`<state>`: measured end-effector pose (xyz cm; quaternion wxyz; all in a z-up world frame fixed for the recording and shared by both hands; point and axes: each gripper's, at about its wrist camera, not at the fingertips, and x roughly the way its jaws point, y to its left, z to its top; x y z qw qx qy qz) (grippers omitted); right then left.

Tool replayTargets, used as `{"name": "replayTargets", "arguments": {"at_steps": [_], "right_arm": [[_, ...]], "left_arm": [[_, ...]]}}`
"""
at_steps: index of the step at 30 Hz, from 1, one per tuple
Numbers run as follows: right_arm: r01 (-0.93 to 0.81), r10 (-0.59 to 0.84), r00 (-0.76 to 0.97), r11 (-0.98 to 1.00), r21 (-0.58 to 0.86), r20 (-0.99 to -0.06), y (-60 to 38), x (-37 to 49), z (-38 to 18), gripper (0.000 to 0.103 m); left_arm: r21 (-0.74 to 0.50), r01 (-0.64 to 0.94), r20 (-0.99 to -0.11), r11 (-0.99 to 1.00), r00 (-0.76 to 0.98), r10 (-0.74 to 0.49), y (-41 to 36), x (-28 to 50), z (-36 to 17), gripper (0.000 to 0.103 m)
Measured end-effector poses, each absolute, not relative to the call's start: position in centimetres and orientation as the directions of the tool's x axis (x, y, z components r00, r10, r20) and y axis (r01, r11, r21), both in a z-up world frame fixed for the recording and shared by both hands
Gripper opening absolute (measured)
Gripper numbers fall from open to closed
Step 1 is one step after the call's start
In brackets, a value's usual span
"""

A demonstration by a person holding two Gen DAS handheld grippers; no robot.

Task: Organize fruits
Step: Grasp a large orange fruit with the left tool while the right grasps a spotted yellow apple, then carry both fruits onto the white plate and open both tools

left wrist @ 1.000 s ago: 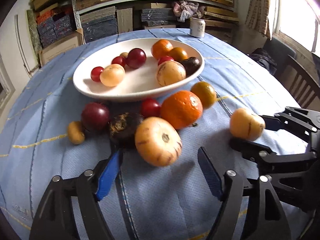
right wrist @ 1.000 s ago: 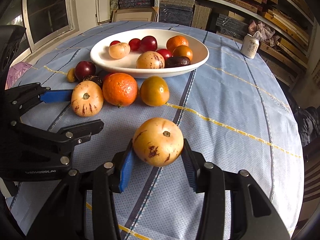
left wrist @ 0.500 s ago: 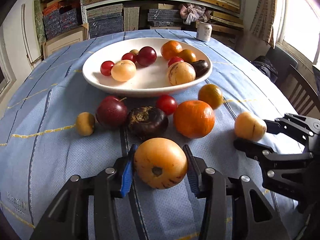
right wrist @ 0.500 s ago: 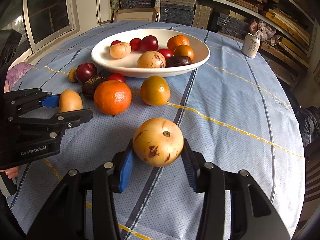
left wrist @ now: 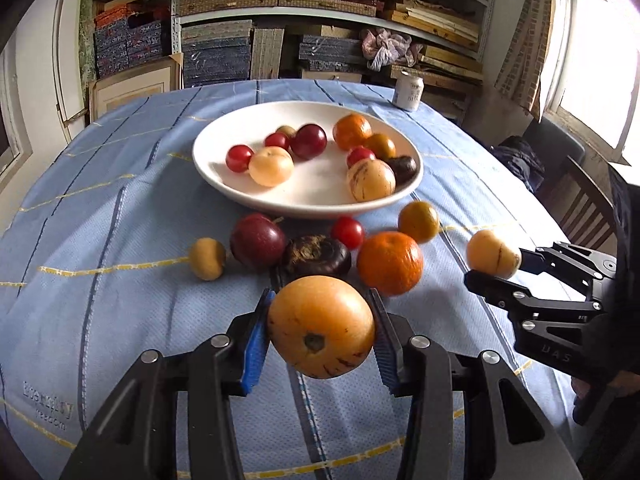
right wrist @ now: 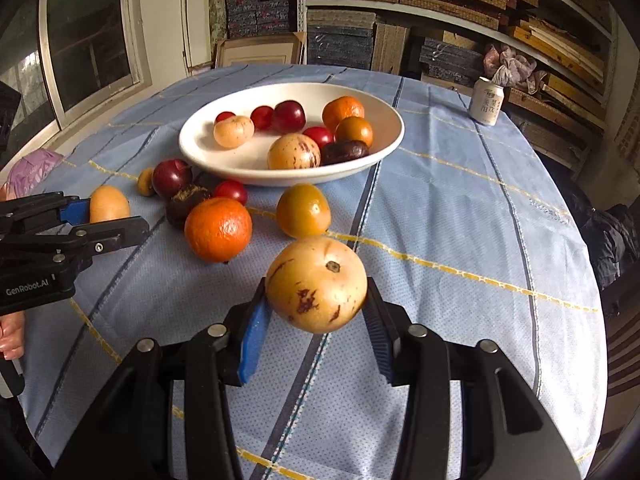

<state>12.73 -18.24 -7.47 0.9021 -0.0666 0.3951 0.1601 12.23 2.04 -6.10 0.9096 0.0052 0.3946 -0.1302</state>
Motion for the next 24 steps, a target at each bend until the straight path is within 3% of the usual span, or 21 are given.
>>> {"name": "replayTargets", "arguments": {"at_steps": [10, 16, 21, 24], "right_arm": [[-0.338, 0.242, 0.712, 0.941, -0.019, -0.659, -18.0, 17.4, -1.2, 0.044], [-0.328, 0.291, 0.739, 0.943, 0.053, -0.607, -17.5, 23.7, 2.0, 0.044], [-0.328, 0.32, 0.751, 0.94, 0.095, -0.578, -17.0, 26.8, 2.2, 0.044], [-0.354, 0.334, 0.719, 0.931, 0.092, -0.609, -16.2, 27.9, 1.3, 0.044]], "left_arm": [[-0.111, 0.214, -0.691, 0.971, 0.686, -0.23, 3.6, 17.6, -2.0, 0.046], [-0.08, 0.194, -0.648, 0.978, 0.735, -0.199, 3.2, 23.1, 1.1, 0.046], [-0.074, 0.145, -0.642, 0.987, 0.75, -0.158, 3.5, 26.8, 1.3, 0.046], [-0.07, 0.141, -0.666, 0.987, 0.731, -0.152, 3.8, 27.6, 0.5, 0.046]]}}
